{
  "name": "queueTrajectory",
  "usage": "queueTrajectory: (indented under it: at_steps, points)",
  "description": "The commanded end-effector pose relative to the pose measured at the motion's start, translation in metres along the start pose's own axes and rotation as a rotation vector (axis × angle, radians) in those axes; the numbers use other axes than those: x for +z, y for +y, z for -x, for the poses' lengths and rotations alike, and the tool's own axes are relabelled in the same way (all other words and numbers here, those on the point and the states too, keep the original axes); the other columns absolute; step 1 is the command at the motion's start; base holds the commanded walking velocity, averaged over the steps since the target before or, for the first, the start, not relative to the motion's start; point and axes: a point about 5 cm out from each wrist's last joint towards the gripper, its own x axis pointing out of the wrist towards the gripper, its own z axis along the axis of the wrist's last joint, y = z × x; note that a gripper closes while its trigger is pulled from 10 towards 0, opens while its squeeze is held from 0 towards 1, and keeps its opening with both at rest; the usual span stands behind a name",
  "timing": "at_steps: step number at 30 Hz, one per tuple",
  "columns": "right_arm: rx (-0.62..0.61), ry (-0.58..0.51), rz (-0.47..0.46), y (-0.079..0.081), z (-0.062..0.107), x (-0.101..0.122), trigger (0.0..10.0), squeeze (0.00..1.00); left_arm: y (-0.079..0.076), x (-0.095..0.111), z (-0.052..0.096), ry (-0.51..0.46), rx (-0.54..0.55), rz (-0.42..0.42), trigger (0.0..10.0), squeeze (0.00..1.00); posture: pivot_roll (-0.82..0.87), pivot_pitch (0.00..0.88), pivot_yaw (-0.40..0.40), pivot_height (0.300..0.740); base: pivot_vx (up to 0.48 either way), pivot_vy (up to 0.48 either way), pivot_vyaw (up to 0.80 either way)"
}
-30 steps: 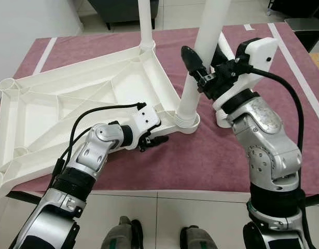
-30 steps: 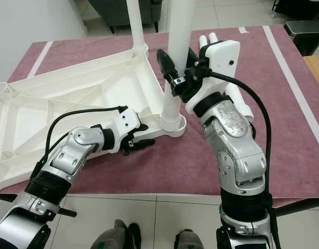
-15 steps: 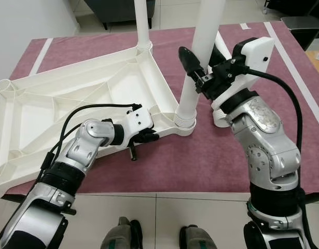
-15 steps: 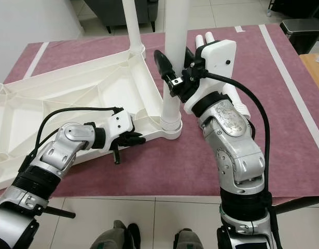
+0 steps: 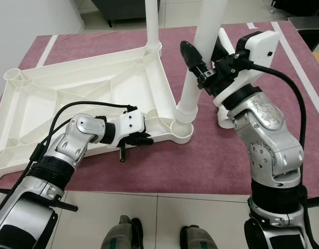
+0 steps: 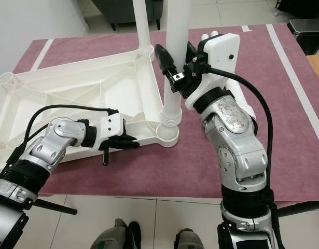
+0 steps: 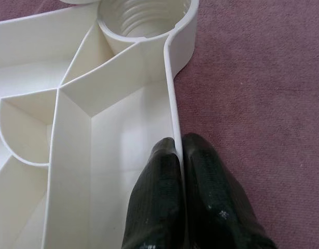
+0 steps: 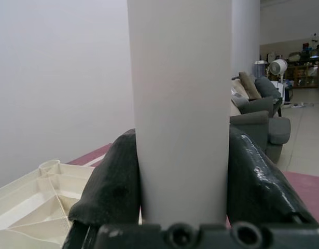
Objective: Building children table
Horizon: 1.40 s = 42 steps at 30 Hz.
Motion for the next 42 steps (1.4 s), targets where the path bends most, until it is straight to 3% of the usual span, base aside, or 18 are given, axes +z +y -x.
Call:
queueTrajectory:
  at_steps: [1,5,6,7,8,10,12,13,17,19,21,22,26,27,36,39,42]
  points:
    - [0.031,-0.037,-0.007,0.006,-0.001,0.007,10.0,0.0,0.011,0.02,0.003,-0.007,-0.016,-0.168,0.0,0.0,-0.09,0.142,0.12,0.74,0.0,0.0,0.0]
    - [0.031,-0.036,-0.009,0.007,0.0,0.008,10.0,0.0,0.011,0.016,0.001,0.02,-0.004,-0.175,0.0,0.0,-0.1,0.142,0.125,0.74,0.0,0.0,0.0]
    - [0.029,-0.035,-0.009,0.007,0.0,0.008,10.0,0.0,0.009,0.014,0.0,0.026,-0.005,-0.175,10.0,0.0,-0.1,0.142,0.126,0.74,0.0,0.0,0.0]
    - [0.029,-0.035,-0.009,0.007,0.0,0.008,10.0,0.0,0.009,0.014,0.0,0.026,-0.005,-0.175,10.0,0.0,-0.1,0.142,0.126,0.74,0.0,0.0,0.0]
    - [0.026,-0.034,-0.008,0.007,0.001,0.008,10.0,0.0,0.004,0.012,-0.002,0.012,-0.006,-0.142,10.0,1.0,-0.1,0.142,0.127,0.74,0.0,0.0,0.0]
    - [0.026,-0.034,-0.008,0.007,0.001,0.008,10.0,0.0,0.004,0.012,-0.002,0.012,-0.006,-0.142,10.0,1.0,-0.1,0.142,0.127,0.74,0.0,0.0,0.0]
    - [0.029,-0.032,-0.003,0.007,0.002,0.008,10.0,0.0,-0.001,0.013,-0.003,-0.056,0.023,-0.074,10.0,1.0,-0.1,0.143,0.123,0.74,0.0,0.0,0.0]
    - [0.042,-0.029,0.004,0.007,0.002,0.008,10.0,0.0,0.001,0.017,-0.002,-0.1,0.061,-0.046,10.0,0.0,-0.1,0.143,0.122,0.74,0.0,0.0,0.0]
    - [0.07,-0.024,0.019,0.009,0.002,0.009,10.0,0.0,0.008,0.022,0.001,-0.154,0.146,-0.011,10.0,0.0,-0.1,0.143,0.122,0.74,0.0,0.0,0.0]
    - [0.109,-0.014,0.032,0.012,0.004,0.01,10.0,0.0,0.019,0.027,0.005,-0.215,0.266,0.037,10.0,0.0,-0.1,0.144,0.121,0.74,0.0,0.0,0.0]
    - [0.109,-0.014,0.032,0.012,0.004,0.01,10.0,0.0,0.019,0.027,0.005,-0.215,0.266,0.037,10.0,0.0,-0.1,0.144,0.121,0.74,0.0,0.0,0.0]
    - [0.127,-0.009,0.036,0.014,0.005,0.01,10.0,0.0,0.024,0.031,0.007,-0.246,0.319,0.057,10.0,1.0,-0.1,0.144,0.121,0.74,0.0,0.0,0.0]
    - [0.178,0.009,0.038,0.019,0.008,0.01,10.0,0.0,0.033,0.04,0.01,-0.321,0.451,0.086,10.0,1.0,-0.1,0.149,0.117,0.74,0.0,0.0,0.0]
    - [0.198,0.016,0.035,0.021,0.009,0.009,10.0,0.0,0.036,0.045,0.011,-0.357,0.483,0.1,10.0,0.0,-0.09,0.151,0.116,0.74,0.0,0.0,0.0]
    - [0.339,0.034,-0.037,0.041,0.012,0.005,10.0,0.0,0.048,0.067,0.004,-0.474,0.576,0.168,10.0,0.0,-0.09,0.148,0.12,0.74,0.0,0.0,0.0]
    - [0.427,0.034,-0.093,0.05,0.014,0.004,10.0,0.0,0.049,0.076,0.0,-0.526,0.536,0.202,10.0,0.0,-0.09,0.146,0.123,0.74,0.0,0.0,0.0]
    - [0.559,0.022,-0.166,0.056,0.02,0.009,10.0,0.0,0.042,0.081,0.003,-0.584,0.415,0.237,10.0,0.0,-0.1,0.145,0.134,0.74,0.0,0.0,0.0]
